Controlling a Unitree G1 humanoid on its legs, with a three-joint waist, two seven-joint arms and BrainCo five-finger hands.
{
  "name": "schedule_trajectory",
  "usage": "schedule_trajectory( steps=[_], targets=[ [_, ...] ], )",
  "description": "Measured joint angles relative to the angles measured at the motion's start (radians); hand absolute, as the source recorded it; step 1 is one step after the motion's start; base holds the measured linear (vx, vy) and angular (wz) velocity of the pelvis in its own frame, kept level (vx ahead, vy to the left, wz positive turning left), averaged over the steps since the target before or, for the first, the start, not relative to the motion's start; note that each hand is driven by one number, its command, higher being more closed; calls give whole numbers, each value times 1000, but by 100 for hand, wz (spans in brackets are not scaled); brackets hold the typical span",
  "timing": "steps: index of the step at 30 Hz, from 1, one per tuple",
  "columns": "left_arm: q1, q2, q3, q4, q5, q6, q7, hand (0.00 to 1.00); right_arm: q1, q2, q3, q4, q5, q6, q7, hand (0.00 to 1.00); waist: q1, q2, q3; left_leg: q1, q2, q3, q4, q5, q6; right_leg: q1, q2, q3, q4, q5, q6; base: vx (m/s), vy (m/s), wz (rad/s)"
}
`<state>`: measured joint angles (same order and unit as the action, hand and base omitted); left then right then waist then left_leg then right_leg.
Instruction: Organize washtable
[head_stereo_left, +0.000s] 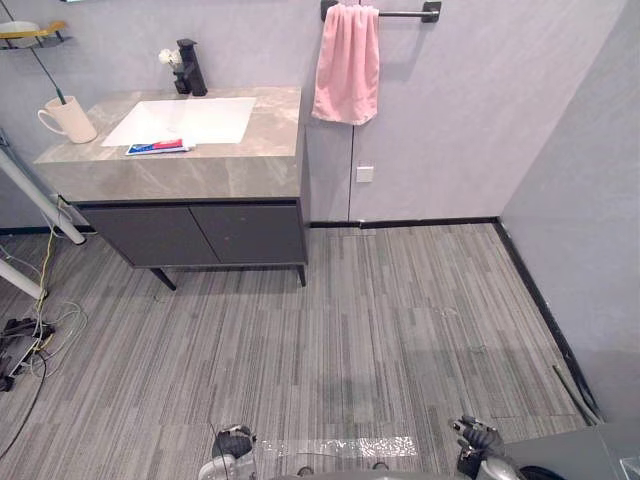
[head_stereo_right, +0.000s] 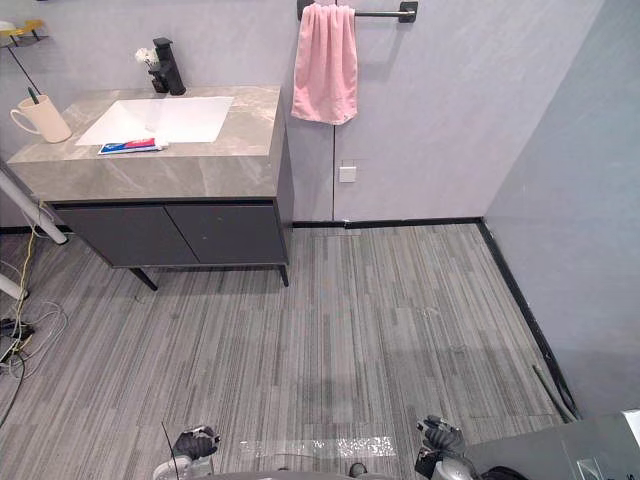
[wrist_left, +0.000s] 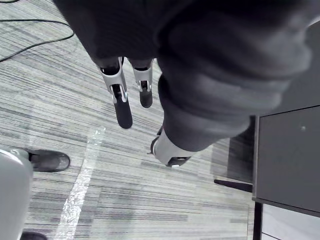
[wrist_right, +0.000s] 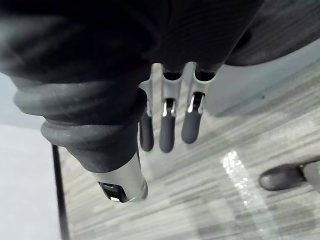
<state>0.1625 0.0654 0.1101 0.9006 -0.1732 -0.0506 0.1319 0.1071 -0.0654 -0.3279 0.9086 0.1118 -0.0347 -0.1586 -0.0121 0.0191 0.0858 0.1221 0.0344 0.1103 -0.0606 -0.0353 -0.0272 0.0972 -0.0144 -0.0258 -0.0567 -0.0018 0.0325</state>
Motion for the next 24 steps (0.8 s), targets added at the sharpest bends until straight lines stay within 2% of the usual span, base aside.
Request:
schedule_trajectory(
  steps=[7,24],
  targets=[
    [-12,-20,57,75,65,5,-7,0,-3,26,-27,62,-23,16,14,0,3,-3,-2,9,-1,3,-14,2,2,5,0,1,-1,0,0,27,-10,-2],
    [-59,-25,48,126,184,8,-33,0,-12,40,11,108,-75,23,35,0,7,-9,-7,7,-1,3,-28,3,2,-7,1,-6,-5,-1,-1,-28,-22,1]
  ],
)
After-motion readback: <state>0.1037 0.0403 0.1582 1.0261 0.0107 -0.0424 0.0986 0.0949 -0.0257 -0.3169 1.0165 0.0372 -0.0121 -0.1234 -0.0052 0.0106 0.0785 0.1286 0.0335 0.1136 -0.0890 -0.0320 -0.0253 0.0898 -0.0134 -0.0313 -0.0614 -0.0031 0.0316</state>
